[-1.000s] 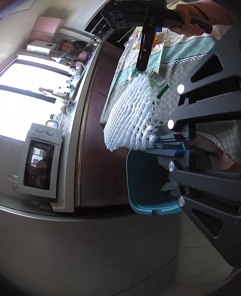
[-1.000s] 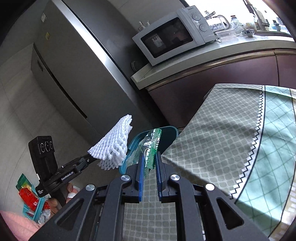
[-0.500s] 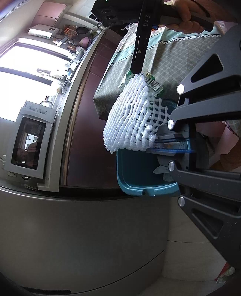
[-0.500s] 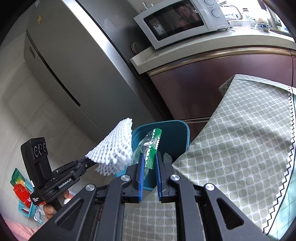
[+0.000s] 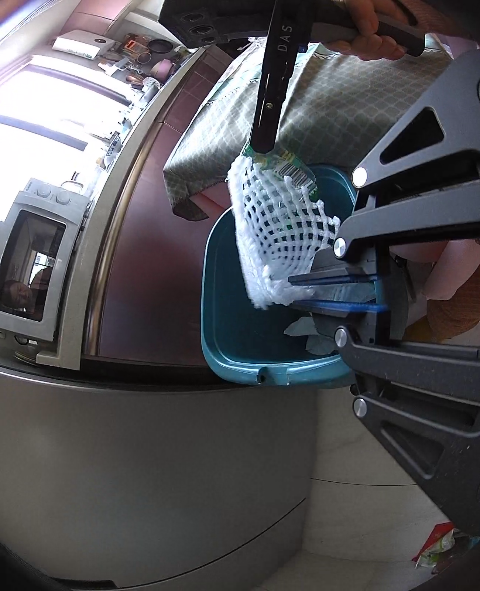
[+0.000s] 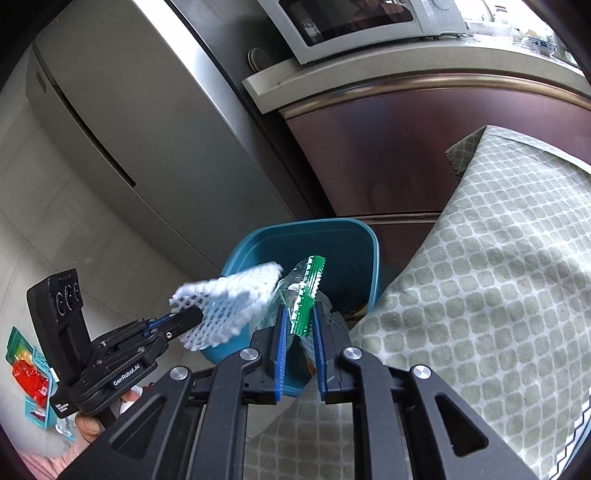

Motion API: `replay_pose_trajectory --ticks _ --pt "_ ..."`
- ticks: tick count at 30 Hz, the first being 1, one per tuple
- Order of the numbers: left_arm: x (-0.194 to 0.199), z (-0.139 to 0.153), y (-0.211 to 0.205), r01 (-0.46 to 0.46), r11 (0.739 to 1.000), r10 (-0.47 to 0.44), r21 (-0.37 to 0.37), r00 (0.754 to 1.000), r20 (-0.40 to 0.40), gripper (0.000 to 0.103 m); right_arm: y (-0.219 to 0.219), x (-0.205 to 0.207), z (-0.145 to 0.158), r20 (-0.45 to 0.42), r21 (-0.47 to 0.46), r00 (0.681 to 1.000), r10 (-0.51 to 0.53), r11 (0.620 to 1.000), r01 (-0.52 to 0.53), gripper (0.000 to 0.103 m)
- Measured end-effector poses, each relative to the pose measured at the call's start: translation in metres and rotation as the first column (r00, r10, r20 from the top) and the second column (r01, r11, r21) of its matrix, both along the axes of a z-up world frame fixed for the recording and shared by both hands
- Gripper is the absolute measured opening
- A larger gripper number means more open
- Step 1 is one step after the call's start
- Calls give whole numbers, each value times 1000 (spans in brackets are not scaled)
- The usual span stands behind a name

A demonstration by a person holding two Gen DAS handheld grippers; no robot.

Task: Collect trash
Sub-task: 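Open both grippers into the wastebasket and return toward the table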

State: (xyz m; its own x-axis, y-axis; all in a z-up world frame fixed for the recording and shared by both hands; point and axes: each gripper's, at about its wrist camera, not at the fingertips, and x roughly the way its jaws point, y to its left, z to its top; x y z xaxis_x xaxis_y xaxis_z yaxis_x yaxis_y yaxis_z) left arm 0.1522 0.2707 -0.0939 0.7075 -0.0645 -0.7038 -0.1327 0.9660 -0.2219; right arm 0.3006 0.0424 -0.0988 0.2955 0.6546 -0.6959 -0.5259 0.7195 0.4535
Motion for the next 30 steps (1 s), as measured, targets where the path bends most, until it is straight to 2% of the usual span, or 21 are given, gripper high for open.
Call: replay_pose_trajectory --ticks 3,5,10,13,18,23,30 --pt "7 -8 -3 7 1000 -7 -2 1000 -13 18 5 4 -4 -9 -21 1000 -3 1000 3 20" --pt "12 -13 -6 8 1000 -8 0 1000 -25 28 6 5 -7 -19 -30 1000 -6 1000 5 20" --pt "17 -21 -13 22 1000 -22 8 999 -37 34 4 8 -10 -21 -22 1000 -17 1000 16 20" --pt "13 -20 -19 31 1000 -30 7 999 -33 35 -4 5 -8 -17 -3 1000 -21 1000 21 24" --pt "5 -4 -41 64 996 -65 55 998 21 48 -26 -11 2 26 22 999 -32 999 31 33" --pt "-9 18 -67 100 990 -109 99 990 91 66 -56 -37 20 105 40 993 -53 998 49 50" --pt "-26 48 -113 188 975 -207 119 962 180 82 -111 -75 41 198 54 973 -115 993 107 62"
